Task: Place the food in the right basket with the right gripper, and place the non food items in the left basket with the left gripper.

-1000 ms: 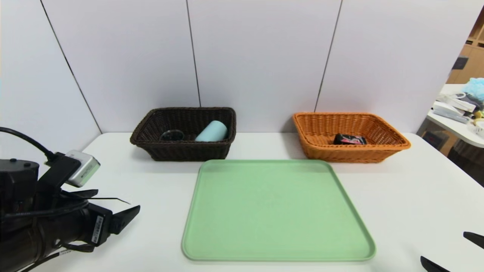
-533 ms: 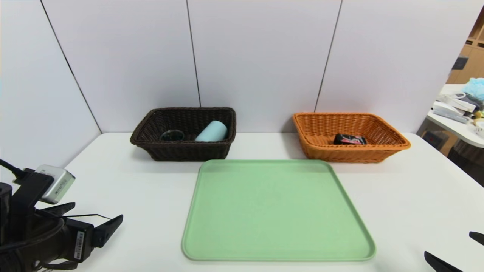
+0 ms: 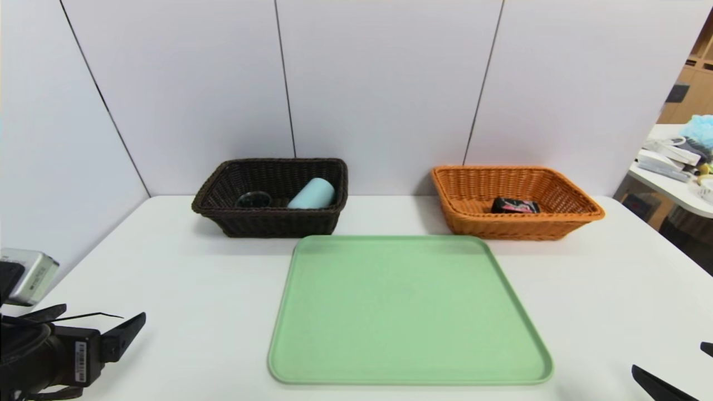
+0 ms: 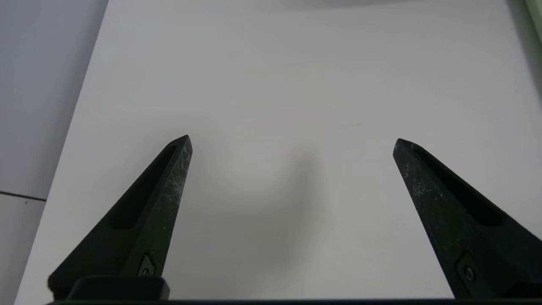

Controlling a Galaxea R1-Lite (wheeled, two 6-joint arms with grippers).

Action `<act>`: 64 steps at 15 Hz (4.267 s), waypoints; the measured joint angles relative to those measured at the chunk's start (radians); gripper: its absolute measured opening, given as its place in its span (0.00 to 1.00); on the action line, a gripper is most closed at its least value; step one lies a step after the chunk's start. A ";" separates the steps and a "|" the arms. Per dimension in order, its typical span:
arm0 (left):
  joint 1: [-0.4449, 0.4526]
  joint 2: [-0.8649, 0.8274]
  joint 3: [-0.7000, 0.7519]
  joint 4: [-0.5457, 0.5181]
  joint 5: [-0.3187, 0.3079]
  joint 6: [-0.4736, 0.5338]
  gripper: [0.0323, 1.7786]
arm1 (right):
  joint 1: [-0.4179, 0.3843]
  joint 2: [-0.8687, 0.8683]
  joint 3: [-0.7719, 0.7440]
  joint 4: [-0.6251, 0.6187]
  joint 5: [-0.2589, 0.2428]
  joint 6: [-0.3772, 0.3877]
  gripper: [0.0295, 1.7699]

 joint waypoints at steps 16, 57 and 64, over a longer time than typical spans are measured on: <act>0.093 -0.216 0.169 0.010 -0.005 0.011 0.95 | -0.114 -0.105 0.000 0.031 -0.021 -0.037 0.96; 0.211 -0.754 0.228 0.266 -0.198 0.176 0.95 | -0.131 -0.522 -0.012 0.341 0.090 -0.076 0.96; 0.207 -0.757 0.191 0.285 -0.339 0.139 0.95 | -0.126 -0.546 0.005 0.354 0.108 -0.076 0.96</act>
